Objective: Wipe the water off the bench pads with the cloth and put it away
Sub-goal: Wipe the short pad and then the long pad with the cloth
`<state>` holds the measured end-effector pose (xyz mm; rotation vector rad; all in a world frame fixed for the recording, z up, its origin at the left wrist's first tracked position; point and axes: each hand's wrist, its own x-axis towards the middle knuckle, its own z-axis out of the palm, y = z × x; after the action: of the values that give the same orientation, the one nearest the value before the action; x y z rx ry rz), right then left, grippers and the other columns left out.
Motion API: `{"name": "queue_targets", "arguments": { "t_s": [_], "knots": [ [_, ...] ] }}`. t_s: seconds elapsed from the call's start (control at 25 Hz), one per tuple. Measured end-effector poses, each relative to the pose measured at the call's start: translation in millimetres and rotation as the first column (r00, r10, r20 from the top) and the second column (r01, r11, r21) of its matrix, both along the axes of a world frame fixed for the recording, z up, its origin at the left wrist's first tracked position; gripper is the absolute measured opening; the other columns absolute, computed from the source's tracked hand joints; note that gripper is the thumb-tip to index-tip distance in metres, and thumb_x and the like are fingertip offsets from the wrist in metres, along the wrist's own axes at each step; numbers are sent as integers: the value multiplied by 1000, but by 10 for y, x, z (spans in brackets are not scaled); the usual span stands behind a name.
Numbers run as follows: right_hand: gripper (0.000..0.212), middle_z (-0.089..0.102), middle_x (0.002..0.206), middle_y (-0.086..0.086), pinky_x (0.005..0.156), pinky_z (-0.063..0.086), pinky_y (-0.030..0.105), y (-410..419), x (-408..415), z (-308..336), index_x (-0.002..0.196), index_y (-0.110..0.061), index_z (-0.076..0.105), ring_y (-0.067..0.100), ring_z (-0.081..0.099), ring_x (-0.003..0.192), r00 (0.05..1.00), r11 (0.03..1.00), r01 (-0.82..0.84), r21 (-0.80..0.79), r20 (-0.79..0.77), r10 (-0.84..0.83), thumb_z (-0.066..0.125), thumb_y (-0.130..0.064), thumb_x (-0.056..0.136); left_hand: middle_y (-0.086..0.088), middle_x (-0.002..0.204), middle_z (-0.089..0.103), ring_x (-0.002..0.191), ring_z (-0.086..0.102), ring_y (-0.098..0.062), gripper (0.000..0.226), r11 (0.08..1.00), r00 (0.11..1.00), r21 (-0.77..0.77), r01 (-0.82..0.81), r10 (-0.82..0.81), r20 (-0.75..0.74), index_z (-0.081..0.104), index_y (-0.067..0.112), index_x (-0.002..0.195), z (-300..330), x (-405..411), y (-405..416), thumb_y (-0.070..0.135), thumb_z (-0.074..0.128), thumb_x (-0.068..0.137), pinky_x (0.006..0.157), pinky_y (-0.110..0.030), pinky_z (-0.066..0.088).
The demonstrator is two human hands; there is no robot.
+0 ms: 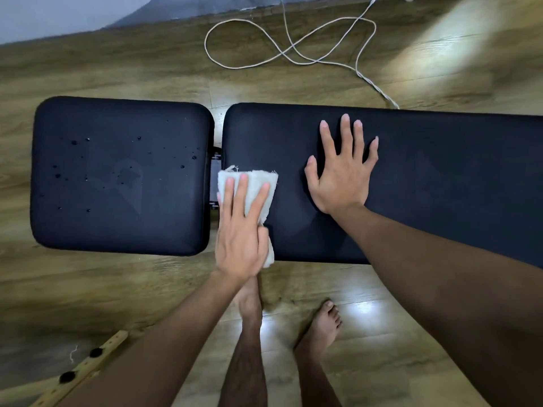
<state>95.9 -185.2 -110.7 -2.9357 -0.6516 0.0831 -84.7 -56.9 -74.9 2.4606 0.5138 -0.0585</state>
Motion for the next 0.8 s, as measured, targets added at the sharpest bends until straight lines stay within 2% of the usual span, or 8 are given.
{"name": "queue_targets", "arguments": {
  "t_s": [0.12,0.36,0.64,0.8],
  "knots": [
    [65,16,166,9,120,10,63,7,2,6,156,-29,23,32,12,153,1000,1000,-3,-1,-7,3,33,-49,95,-17,167,17,156,3,-38,71,998,999,29,53,-53,-2,35,18,157,-27,414,213,17,30,85,124,-60,10],
    [66,15,166,10,120,10,62,11,8,16,157,-30,22,31,11,153,1000,1000,6,-19,-8,-6,35,-49,95,-13,169,12,157,1,-34,68,996,999,83,10,-7,-34,30,22,158,-24,1425,546,15,36,91,126,-53,9],
    [67,17,166,10,120,9,62,3,0,20,156,-30,23,31,11,153,1000,1000,7,-8,11,-7,37,-50,94,-12,169,10,157,-1,-33,71,997,998,67,49,-46,-32,28,22,159,10,1372,544,11,41,90,126,-52,8],
    [67,17,165,10,120,10,62,-3,1,5,156,-30,23,32,12,153,1000,1000,6,-10,16,-6,37,-50,94,-12,169,8,157,-2,-33,73,996,997,52,75,-74,-25,28,22,159,19,1085,467,8,44,90,126,-53,9]
  ]
}}
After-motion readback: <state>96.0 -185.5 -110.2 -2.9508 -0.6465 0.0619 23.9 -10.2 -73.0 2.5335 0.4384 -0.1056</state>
